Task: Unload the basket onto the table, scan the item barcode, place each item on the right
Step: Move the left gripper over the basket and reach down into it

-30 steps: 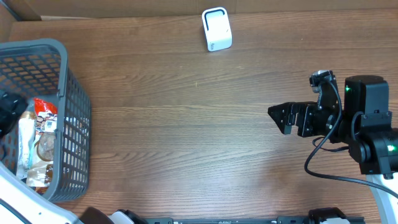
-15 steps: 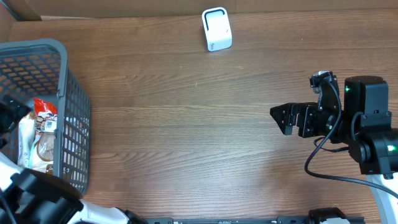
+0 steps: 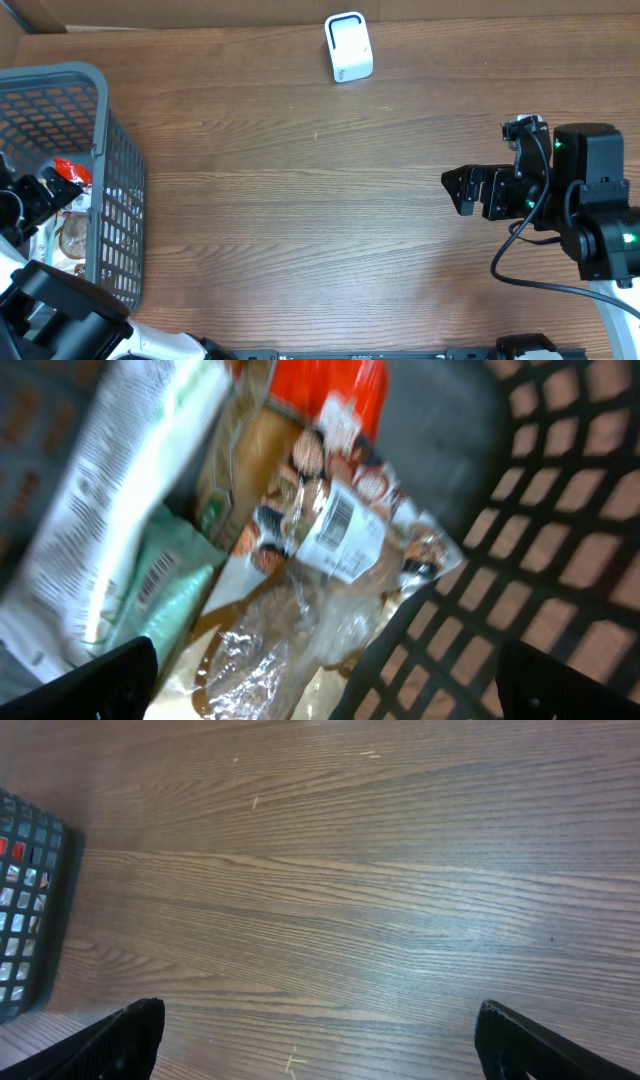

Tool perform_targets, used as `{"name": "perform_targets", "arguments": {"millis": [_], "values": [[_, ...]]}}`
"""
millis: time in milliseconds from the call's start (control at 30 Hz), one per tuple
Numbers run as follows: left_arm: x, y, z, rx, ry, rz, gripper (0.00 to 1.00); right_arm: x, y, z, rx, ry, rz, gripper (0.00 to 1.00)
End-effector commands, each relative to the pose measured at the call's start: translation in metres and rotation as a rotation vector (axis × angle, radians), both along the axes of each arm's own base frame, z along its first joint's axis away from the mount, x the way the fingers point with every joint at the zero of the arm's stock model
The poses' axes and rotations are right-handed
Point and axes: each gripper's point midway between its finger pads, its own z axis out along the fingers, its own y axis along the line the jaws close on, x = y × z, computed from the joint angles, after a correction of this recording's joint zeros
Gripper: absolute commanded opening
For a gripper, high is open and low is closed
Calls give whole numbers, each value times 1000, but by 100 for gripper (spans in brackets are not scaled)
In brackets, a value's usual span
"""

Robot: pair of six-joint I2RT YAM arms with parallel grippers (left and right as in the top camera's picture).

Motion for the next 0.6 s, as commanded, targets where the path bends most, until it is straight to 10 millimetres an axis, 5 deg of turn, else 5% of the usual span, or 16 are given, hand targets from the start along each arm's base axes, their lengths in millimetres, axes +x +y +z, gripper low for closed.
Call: {"name": "perform_targets", "arguments": {"millis": [0, 333, 567], "values": [[-3, -1, -17, 5, 1, -22, 100, -1, 0, 7, -13, -18, 10, 100], [2, -2, -63, 19, -34, -30, 100, -20, -2, -7, -46, 63, 44, 100], [6, -10, -71, -9, -62, -37, 100, -22, -2, -8, -47, 75, 44, 100]]}}
